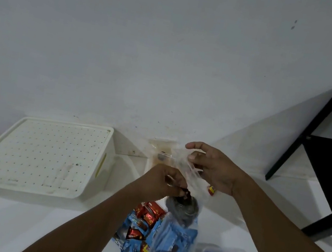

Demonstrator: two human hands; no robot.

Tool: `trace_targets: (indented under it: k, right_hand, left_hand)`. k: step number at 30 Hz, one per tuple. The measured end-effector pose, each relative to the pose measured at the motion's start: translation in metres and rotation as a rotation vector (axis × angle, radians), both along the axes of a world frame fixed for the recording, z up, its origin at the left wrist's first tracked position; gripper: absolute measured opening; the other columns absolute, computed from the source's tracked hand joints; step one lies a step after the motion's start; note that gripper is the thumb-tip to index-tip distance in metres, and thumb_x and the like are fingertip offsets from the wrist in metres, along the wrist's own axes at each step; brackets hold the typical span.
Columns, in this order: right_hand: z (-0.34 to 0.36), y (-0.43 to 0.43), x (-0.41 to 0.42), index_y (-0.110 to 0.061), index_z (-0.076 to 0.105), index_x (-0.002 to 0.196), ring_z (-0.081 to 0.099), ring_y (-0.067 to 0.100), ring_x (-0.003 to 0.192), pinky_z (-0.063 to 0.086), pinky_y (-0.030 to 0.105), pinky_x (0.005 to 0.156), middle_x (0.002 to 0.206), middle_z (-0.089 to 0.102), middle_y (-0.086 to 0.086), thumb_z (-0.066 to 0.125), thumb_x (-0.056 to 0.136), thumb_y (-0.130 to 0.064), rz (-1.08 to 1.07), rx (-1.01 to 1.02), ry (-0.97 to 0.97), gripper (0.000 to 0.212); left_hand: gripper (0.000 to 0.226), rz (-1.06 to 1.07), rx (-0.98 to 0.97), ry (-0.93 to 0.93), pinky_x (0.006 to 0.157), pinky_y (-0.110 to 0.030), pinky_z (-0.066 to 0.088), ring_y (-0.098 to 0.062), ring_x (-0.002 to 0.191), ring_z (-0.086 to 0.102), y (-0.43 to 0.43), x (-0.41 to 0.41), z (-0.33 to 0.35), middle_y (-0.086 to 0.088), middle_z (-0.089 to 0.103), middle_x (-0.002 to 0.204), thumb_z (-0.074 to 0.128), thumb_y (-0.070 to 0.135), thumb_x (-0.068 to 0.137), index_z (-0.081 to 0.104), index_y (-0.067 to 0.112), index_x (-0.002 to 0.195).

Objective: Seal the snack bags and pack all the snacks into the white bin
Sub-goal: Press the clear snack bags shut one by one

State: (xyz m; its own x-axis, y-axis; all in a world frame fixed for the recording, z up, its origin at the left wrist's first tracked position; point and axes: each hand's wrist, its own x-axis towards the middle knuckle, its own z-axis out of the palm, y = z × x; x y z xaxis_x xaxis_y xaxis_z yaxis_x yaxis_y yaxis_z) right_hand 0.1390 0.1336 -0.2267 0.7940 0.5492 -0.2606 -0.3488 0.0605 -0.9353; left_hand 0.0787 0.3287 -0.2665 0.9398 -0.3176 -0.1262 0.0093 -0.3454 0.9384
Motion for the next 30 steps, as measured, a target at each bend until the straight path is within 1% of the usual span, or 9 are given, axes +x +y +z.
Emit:
trace_targets:
  k: [3, 7, 8, 12, 18, 21, 25, 27, 30]
  right_hand:
    - [-0.022, -0.004, 0.005, -0.024, 0.065, 0.089, 0.064, 0.022, 0.099, 0.050, 0.035, 0.077, 0.096, 0.072, 0.005, 0.068, 0.088, -0.026, -0.275, 0.011, 0.005, 0.003]
    - [-0.079, -0.007, -0.017, -0.026, 0.066, 0.084, 0.061, 0.020, 0.115, 0.047, 0.051, 0.095, 0.115, 0.071, -0.002, 0.077, 0.066, -0.058, -0.399, -0.028, 0.085, 0.038]
    - [-0.093, -0.005, -0.021, -0.025, 0.067, 0.087, 0.060, 0.020, 0.117, 0.047, 0.052, 0.096, 0.116, 0.071, -0.002, 0.080, 0.063, -0.058, -0.376, -0.038, 0.105, 0.043]
    - [-0.135, 0.008, -0.013, -0.026, 0.074, 0.090, 0.061, 0.018, 0.114, 0.051, 0.046, 0.093, 0.106, 0.073, -0.005, 0.069, 0.086, -0.033, -0.281, -0.201, 0.074, 0.009]
    - [-0.159, 0.017, 0.037, -0.026, 0.075, 0.099, 0.062, 0.016, 0.104, 0.055, 0.037, 0.087, 0.108, 0.070, -0.003, 0.066, 0.090, -0.023, -0.323, -0.325, 0.081, 0.013]
    - [-0.167, 0.021, 0.050, -0.027, 0.070, 0.105, 0.057, 0.005, 0.102, 0.047, 0.025, 0.072, 0.105, 0.064, -0.014, 0.068, 0.087, -0.026, -0.289, -0.370, 0.090, 0.019]
    - [-0.170, 0.020, 0.050, -0.030, 0.064, 0.114, 0.051, 0.002, 0.091, 0.042, 0.022, 0.068, 0.099, 0.054, -0.019, 0.069, 0.087, -0.030, -0.287, -0.503, 0.035, 0.028]
    - [-0.164, 0.021, 0.045, -0.024, 0.066, 0.115, 0.055, 0.008, 0.095, 0.048, 0.027, 0.078, 0.106, 0.059, -0.009, 0.069, 0.087, -0.027, -0.301, -0.533, 0.015, 0.028]
    - [-0.140, 0.031, 0.036, -0.019, 0.068, 0.105, 0.060, 0.014, 0.091, 0.050, 0.033, 0.079, 0.104, 0.066, 0.002, 0.064, 0.089, -0.019, -0.265, -0.553, -0.017, 0.016]
  left_hand:
    - [0.012, 0.190, 0.011, -0.031, 0.065, -0.022, 0.051, -0.005, 0.067, 0.063, 0.001, 0.010, -0.019, 0.008, 0.073, 0.079, 0.083, 0.008, 0.076, 0.077, 0.015, 0.083]
    - [0.008, 0.392, 0.016, -0.010, 0.064, -0.030, 0.049, -0.013, 0.074, 0.066, 0.010, 0.015, -0.059, 0.003, 0.072, 0.080, 0.082, 0.015, 0.079, 0.077, 0.017, 0.084]
    - [0.008, 0.409, 0.023, 0.005, 0.065, -0.032, 0.050, -0.015, 0.075, 0.066, 0.011, 0.018, -0.068, 0.002, 0.072, 0.080, 0.082, 0.015, 0.079, 0.076, 0.018, 0.084]
    - [0.007, 0.387, 0.098, 0.035, 0.068, -0.031, 0.054, -0.015, 0.074, 0.065, 0.006, 0.035, -0.097, 0.001, 0.072, 0.085, 0.080, 0.015, 0.081, 0.076, 0.019, 0.085]
    - [0.024, 0.387, 0.206, 0.054, 0.083, -0.012, 0.047, -0.013, 0.103, 0.063, 0.005, 0.069, -0.118, 0.003, 0.068, 0.117, 0.072, 0.014, 0.088, 0.073, 0.017, 0.112]
    - [0.030, 0.355, 0.257, 0.045, 0.079, -0.005, 0.044, -0.008, 0.098, 0.060, 0.008, 0.079, -0.123, 0.003, 0.064, 0.121, 0.069, 0.013, 0.089, 0.069, 0.017, 0.119]
    - [0.027, 0.366, 0.249, -0.007, 0.096, -0.030, 0.052, -0.015, 0.106, 0.062, 0.013, 0.076, -0.120, -0.002, 0.066, 0.116, 0.072, 0.009, 0.086, 0.072, 0.009, 0.114]
    - [0.024, 0.364, 0.237, 0.019, 0.091, -0.033, 0.055, -0.020, 0.102, 0.066, 0.020, 0.068, -0.113, -0.008, 0.070, 0.117, 0.074, 0.008, 0.086, 0.075, 0.008, 0.109]
    - [0.026, 0.345, 0.299, 0.069, 0.077, -0.018, 0.050, -0.014, 0.091, 0.067, 0.035, 0.052, -0.093, -0.001, 0.068, 0.121, 0.072, 0.018, 0.088, 0.073, 0.019, 0.114]
